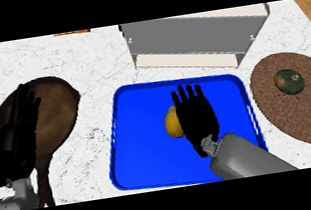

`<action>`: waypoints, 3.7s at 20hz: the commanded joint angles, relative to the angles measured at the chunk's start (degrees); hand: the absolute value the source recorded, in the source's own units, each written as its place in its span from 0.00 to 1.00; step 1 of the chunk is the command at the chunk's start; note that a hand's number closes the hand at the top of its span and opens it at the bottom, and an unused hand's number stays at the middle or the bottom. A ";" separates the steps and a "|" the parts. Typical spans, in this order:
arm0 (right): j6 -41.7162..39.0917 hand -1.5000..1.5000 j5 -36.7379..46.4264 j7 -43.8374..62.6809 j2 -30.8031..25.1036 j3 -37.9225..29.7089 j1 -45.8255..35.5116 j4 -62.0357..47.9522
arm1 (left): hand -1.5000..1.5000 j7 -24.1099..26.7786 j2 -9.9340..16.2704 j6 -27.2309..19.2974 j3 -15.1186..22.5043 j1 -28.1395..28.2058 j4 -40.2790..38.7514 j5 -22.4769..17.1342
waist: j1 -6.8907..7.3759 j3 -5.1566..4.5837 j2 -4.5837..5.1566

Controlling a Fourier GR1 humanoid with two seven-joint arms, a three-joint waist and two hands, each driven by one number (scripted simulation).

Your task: Pick the bell pepper from the tray and place it in the tiered shelf

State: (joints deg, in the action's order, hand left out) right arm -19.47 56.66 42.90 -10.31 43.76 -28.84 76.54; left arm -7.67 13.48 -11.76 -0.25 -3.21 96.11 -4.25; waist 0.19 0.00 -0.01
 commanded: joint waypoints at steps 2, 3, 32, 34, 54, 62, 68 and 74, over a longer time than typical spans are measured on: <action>1.59 0.00 2.10 -7.43 -0.46 -6.32 -1.66 -6.80 | 0.50 -2.06 -0.15 0.70 -0.56 -2.13 -0.65 1.25 | 0.03 0.01 0.06; 1.47 0.00 4.12 -5.26 2.46 -4.81 1.49 -5.96 | 0.50 1.26 -0.14 2.14 -2.75 -2.44 -3.55 0.01 | -0.07 -0.01 0.04; 28.37 1.00 -13.35 28.13 10.28 -1.00 -9.57 -0.01 | 0.50 -2.74 -2.32 2.87 -1.15 -3.45 0.26 2.03 | 2.26 0.01 0.05; 30.89 1.00 -11.63 29.13 10.28 -4.45 -9.79 7.35 | 0.50 -3.82 -0.60 3.56 -3.14 -3.59 0.41 0.85 | 1.36 0.01 -0.51; 23.57 1.00 5.90 37.52 10.27 -22.64 -26.74 8.88 | 0.50 -2.42 -2.80 1.84 -2.62 -3.87 -1.21 2.66 | -0.27 -0.05 -0.12; 35.41 1.00 8.67 26.24 10.29 -29.54 -23.08 -2.40 | 0.50 1.84 -3.30 2.30 -2.82 -3.66 -4.21 3.70 | 0.38 -0.04 0.31; 41.76 1.00 8.67 16.10 9.41 -38.16 -24.72 -11.85 | 0.50 0.09 -2.44 4.68 -3.67 -2.50 -2.76 1.59 | 0.65 -0.01 0.34; 48.71 1.00 7.67 8.45 9.70 -41.44 -27.50 -20.80 | 0.50 -0.39 -5.00 2.26 -0.94 0.06 0.60 5.06 | 0.66 0.00 0.18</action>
State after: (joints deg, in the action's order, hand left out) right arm 23.97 64.65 54.27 -0.74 4.88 -54.80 61.51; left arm -8.99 9.73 -9.05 -2.39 -5.12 96.11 -0.55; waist 0.90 -0.02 0.14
